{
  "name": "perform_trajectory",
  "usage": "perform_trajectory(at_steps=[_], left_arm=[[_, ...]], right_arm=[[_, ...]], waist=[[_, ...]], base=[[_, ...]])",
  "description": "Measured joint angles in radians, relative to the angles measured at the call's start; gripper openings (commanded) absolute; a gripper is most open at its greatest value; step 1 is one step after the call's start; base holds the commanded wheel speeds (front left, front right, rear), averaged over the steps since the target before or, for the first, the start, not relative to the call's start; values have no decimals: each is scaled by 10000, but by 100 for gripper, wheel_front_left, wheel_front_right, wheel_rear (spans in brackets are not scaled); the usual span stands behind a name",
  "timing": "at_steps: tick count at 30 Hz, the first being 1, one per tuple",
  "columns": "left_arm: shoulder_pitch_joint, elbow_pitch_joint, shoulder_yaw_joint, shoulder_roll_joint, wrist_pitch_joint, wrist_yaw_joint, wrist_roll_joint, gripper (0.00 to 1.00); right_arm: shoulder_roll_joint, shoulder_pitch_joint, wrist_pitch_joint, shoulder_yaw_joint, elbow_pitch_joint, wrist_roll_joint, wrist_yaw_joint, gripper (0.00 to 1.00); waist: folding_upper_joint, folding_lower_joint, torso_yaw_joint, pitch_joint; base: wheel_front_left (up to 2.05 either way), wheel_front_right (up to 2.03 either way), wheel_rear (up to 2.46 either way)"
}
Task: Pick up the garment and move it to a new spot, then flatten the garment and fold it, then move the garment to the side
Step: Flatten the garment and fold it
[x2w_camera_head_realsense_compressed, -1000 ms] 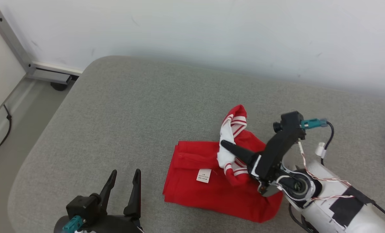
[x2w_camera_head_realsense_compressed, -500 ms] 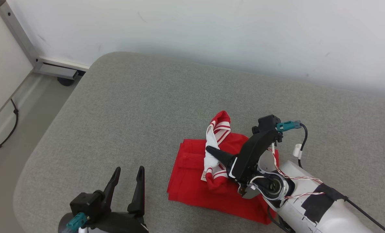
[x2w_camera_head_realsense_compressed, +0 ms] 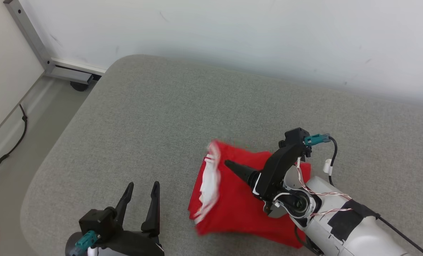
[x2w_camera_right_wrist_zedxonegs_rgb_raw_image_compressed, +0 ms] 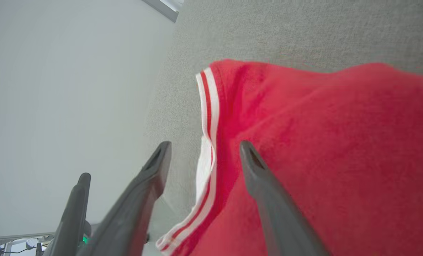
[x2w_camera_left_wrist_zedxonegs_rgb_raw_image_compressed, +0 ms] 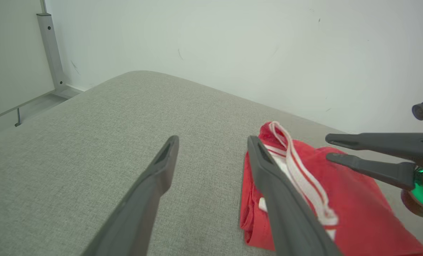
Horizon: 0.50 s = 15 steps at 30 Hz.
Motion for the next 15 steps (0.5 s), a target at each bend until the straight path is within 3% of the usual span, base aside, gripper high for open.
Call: perform_trajectory(at_steps=[7,13,15], left_arm=[[35,35,82,38,-2,0,-2,100],[130,-59,198,263,-17,6,10,100],[161,-90,201,307,-17,6,54,100]], right_arm=[[-119,-145,-203,-19,174,-138,359,100],[-1515,2,-709,389,128,-1227,587,100],[-1676,85,-780,441,86,-1367,587,100]], waist=[[0,0,-131,-98],[0,0,-456,-229],[0,0,-514,-250]], base=[[0,0,0],[0,0,0],[0,0,0]])
